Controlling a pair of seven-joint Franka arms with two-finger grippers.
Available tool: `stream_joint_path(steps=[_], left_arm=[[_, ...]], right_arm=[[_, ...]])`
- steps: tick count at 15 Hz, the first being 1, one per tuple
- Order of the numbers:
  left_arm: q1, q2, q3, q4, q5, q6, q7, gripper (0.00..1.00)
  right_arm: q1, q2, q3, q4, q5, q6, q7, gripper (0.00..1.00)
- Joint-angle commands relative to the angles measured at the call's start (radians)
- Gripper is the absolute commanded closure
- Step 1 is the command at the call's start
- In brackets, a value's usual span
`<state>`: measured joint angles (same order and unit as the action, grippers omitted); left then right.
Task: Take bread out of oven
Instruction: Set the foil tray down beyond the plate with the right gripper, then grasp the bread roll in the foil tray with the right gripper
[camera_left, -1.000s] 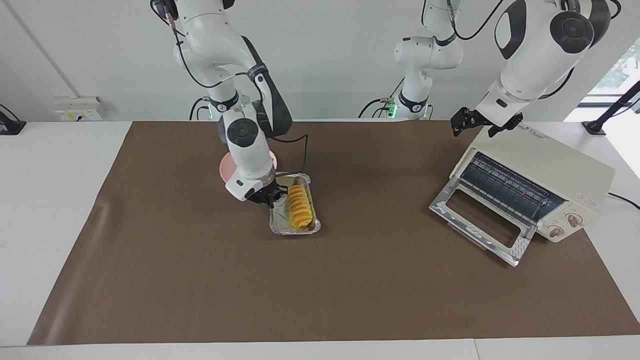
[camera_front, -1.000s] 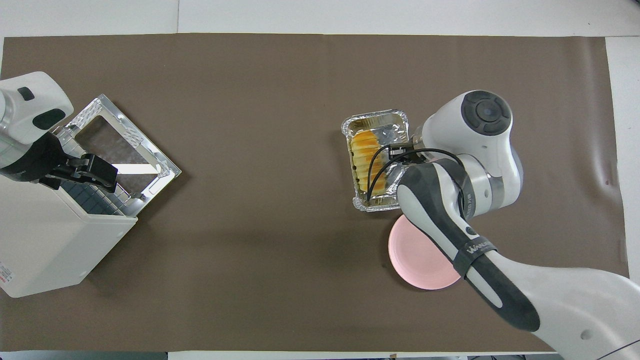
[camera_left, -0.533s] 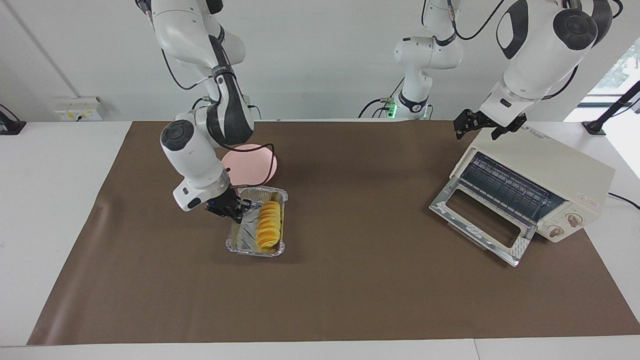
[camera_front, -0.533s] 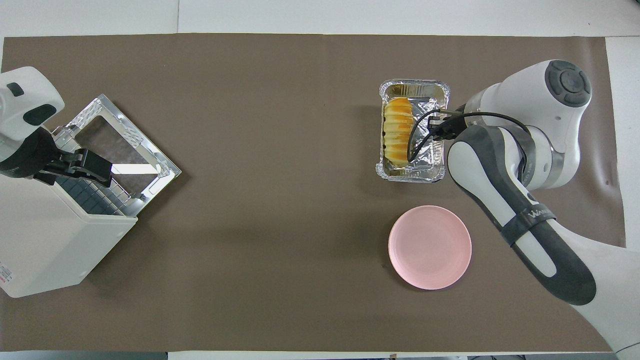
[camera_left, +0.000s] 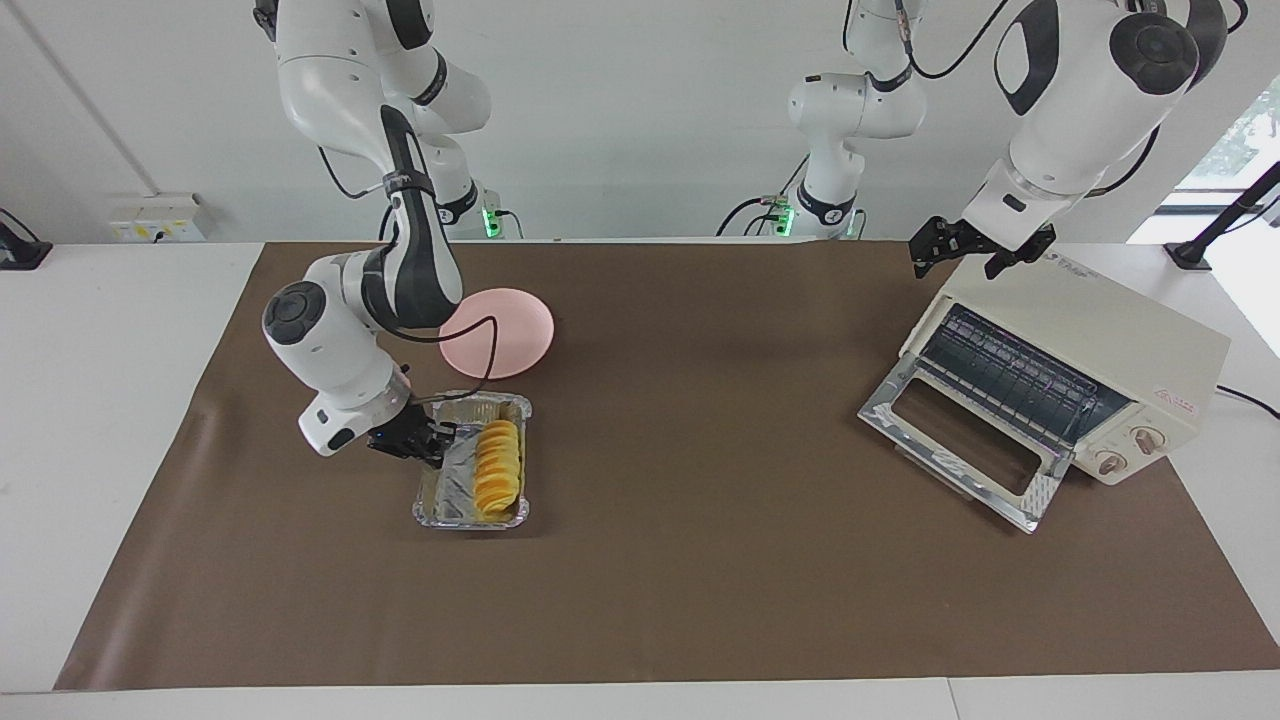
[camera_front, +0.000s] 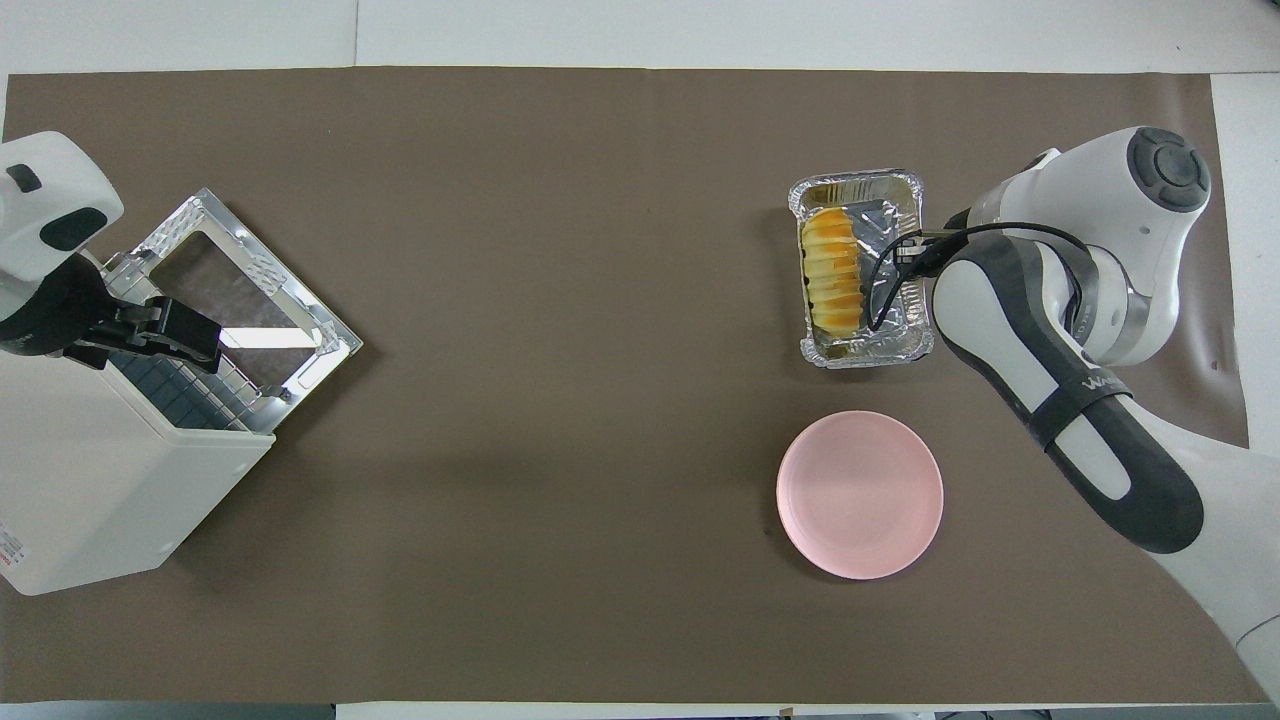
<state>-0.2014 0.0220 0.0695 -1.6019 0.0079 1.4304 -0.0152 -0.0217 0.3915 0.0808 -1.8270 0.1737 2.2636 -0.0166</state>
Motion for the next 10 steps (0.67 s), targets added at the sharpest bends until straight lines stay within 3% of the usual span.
stream_joint_path(steps=[1,2,6,10], left_arm=[[0.010,-0.020,-0.007,-0.016,0.015,0.015,0.004,0.00],[0.010,-0.020,-0.007,-0.016,0.015,0.015,0.004,0.00],[0.010,-0.020,-0.007,-0.016,0.015,0.015,0.004,0.00],[0.010,-0.019,-0.007,-0.016,0.015,0.016,0.004,0.00]], right_arm=[[-0.021,-0.003,0.011,-0.002,0.020,0.017,-0.040,0.38],[-0.023,-0.006,0.011,0.008,0.010,0.008,-0.040,0.00],[-0.004,-0.007,0.010,0.170,-0.078,-0.143,-0.020,0.00],[0.054,0.009,0.010,0.166,-0.088,-0.113,0.078,0.00]])
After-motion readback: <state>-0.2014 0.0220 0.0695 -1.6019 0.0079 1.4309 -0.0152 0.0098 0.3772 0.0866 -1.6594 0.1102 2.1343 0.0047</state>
